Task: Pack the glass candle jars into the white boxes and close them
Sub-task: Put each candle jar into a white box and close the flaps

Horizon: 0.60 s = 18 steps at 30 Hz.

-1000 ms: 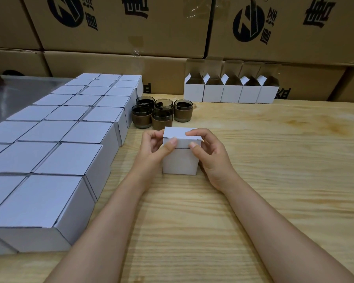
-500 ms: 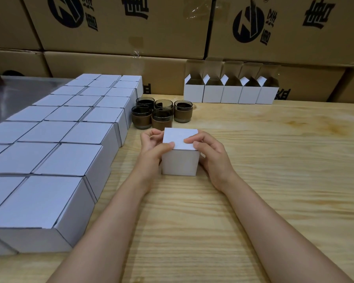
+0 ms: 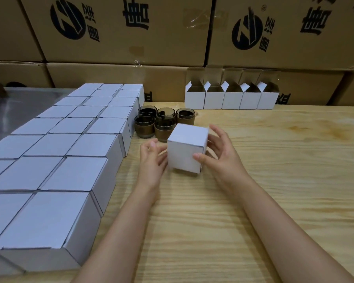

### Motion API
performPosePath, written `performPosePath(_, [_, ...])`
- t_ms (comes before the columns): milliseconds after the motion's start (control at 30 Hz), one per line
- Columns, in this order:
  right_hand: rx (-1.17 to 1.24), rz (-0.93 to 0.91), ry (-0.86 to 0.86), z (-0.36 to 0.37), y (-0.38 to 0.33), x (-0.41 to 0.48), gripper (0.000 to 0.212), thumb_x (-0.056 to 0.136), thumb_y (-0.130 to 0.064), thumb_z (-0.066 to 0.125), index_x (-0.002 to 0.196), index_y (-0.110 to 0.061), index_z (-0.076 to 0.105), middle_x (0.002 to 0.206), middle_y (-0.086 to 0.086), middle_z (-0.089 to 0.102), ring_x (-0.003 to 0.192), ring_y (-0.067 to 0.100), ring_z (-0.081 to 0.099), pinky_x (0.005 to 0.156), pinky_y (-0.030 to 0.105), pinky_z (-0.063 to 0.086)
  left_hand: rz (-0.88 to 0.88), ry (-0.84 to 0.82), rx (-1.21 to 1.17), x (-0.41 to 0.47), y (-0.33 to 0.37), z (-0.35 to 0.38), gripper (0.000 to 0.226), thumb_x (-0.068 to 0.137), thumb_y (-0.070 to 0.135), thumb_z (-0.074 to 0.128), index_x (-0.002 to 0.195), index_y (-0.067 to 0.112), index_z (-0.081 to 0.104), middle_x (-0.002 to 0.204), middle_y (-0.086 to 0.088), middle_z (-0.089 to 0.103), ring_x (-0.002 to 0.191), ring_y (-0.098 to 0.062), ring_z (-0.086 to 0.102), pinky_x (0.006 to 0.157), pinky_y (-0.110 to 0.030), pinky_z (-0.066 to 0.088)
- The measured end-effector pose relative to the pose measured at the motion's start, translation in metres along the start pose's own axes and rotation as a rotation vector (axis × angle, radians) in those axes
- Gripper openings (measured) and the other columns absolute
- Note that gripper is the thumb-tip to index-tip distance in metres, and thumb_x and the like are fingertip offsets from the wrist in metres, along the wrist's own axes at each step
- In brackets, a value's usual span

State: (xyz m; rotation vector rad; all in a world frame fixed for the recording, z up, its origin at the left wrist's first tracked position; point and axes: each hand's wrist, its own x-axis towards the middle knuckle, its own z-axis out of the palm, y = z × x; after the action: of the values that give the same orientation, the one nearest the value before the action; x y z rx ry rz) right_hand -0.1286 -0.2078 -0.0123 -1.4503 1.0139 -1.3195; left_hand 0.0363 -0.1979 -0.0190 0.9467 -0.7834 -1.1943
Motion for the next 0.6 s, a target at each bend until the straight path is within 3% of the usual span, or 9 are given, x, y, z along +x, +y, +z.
performPosePath(167, [0.044, -0.067, 0.103, 0.019, -0.033, 0.055, 0.082, 0.079, -0.006, 0.074, 0.146, -0.019, 0.029, 0.127, -0.011, 0.047, 0.120, 0.009, 0.048, 0.079, 0.013, 0.050, -0.156, 0.070, 0.001, 0.006, 0.002, 0.000, 0.015, 0.102, 0.007, 0.039, 0.106, 0.010, 0.053, 0.097, -0.011, 0.063, 0.091, -0.020, 0.062, 0.078, -0.022, 0.051])
performPosePath(333, [-0.040, -0.068, -0.048, 0.075, -0.057, 0.137, 0.084, 0.081, -0.002, 0.072, 0.149, -0.016, 0.024, 0.144, 0.006, 0.039, 0.125, 0.015, 0.042, 0.089, 0.023, 0.045, -0.181, 0.078, 0.046, 0.009, -0.002, 0.000, 0.020, 0.097, -0.001, 0.044, 0.094, 0.014, 0.057, 0.097, -0.013, 0.065, 0.092, -0.019, 0.063, 0.077, -0.020, 0.051])
performPosePath(500, [-0.054, -0.036, -0.164, 0.125, -0.054, 0.195, 0.086, 0.082, 0.004, 0.069, 0.151, -0.014, 0.020, 0.150, 0.009, 0.033, 0.122, 0.014, 0.043, 0.076, 0.012, 0.049, -0.191, 0.074, 0.043, 0.010, -0.003, 0.000, 0.021, 0.097, -0.003, 0.043, 0.094, 0.013, 0.057, 0.093, -0.012, 0.065, 0.086, -0.017, 0.062, 0.069, -0.016, 0.053])
performPosePath(600, [-0.057, 0.017, -0.214, 0.146, -0.038, 0.217, 0.084, 0.083, 0.005, 0.067, 0.151, -0.015, 0.021, 0.151, 0.011, 0.033, 0.131, 0.023, 0.041, 0.101, 0.034, 0.046, -0.171, 0.055, 0.027, 0.008, -0.003, -0.001, 0.018, 0.094, -0.004, 0.046, 0.097, 0.010, 0.058, 0.096, -0.017, 0.067, 0.089, -0.021, 0.064, 0.077, -0.021, 0.054])
